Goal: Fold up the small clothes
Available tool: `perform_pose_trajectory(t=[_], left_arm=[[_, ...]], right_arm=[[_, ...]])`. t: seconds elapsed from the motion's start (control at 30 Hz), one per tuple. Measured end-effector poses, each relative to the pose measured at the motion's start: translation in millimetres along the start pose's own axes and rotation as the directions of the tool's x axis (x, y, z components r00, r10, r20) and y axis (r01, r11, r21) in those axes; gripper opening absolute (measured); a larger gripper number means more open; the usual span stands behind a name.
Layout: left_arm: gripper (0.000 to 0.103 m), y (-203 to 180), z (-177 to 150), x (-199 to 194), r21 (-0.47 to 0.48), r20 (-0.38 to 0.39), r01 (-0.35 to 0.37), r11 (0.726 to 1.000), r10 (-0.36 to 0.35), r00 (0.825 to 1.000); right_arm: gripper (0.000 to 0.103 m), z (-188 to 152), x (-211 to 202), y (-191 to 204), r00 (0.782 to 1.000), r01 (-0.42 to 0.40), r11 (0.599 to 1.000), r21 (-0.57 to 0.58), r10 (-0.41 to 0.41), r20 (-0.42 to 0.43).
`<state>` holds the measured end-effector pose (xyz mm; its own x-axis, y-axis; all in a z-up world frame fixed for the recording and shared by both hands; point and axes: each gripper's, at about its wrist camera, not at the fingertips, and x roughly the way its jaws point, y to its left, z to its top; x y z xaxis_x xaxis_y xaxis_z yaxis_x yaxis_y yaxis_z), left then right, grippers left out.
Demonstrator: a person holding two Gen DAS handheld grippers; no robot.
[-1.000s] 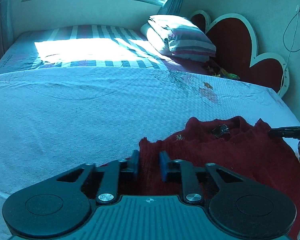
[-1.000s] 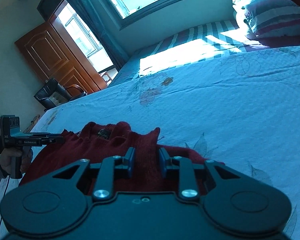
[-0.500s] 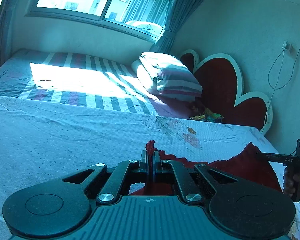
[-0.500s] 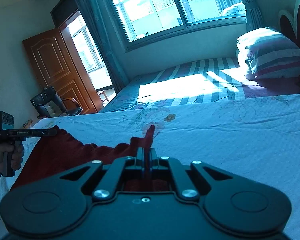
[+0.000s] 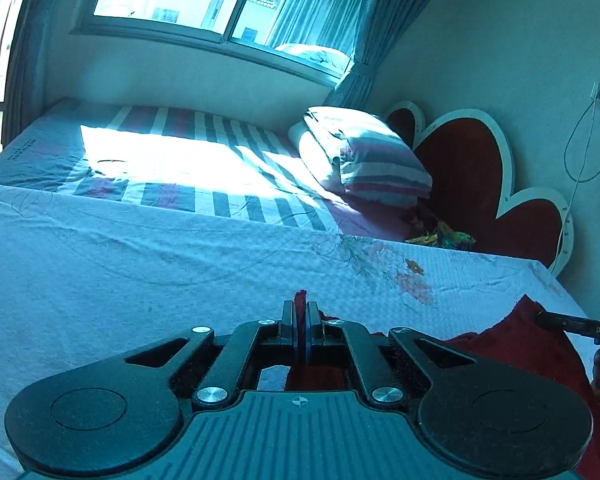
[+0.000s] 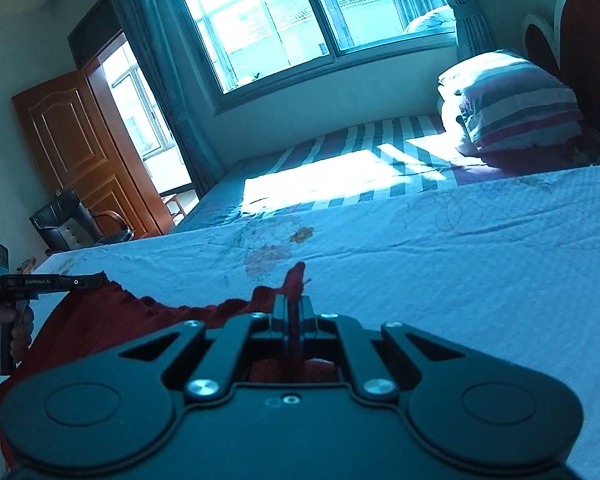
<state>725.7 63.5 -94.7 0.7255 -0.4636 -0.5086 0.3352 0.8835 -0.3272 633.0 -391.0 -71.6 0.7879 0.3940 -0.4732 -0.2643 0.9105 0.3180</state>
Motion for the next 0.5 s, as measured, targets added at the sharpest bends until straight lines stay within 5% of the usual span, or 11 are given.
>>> perform_pose_trajectory(t=[0.17,0.27,0.3,0.33,0.37,0.43,0.5], left_arm=[[0.003,2,-13,33,0.055,-0.128,-0.102,0.993,0.108,0.986],[0.007,-1,-14,29,0.065,-0.112,-0.147,0.987,0.153,0.982],[0.024,-1,-14,24,0.066,-0.107,-0.181,0.981,0.187,0.977],[0.038,0,-13,12,0.074,-0.083,-0.234,0.969,0.24,0.967],[0.066,0,-13,-7,0.076,-0.023,-0.296,0.952,0.298,0.954],[0.074,-4,-17,-51,0.081,0.09,-0.35,0.933,0.343,0.935],[0.074,-21,-26,-84,0.114,0.107,-0.331,0.937,0.32,0.941]], right_arm=[[0.006,-3,19,-13,0.998,0.051,0.998,0.022,-0.05,-0.047],[0.006,-20,35,-19,0.989,0.116,0.993,0.007,-0.115,-0.097],[0.013,-20,33,-21,0.989,0.113,0.993,0.036,-0.109,-0.1],[0.037,-18,30,-22,0.986,0.135,0.989,0.058,-0.129,-0.103],[0.04,-15,18,-20,0.977,0.201,0.978,0.06,-0.196,-0.082],[0.019,-13,-13,-13,0.983,0.183,0.98,0.072,-0.182,-0.015],[0.016,-16,-39,3,0.992,0.129,0.99,0.063,-0.129,-0.017]])
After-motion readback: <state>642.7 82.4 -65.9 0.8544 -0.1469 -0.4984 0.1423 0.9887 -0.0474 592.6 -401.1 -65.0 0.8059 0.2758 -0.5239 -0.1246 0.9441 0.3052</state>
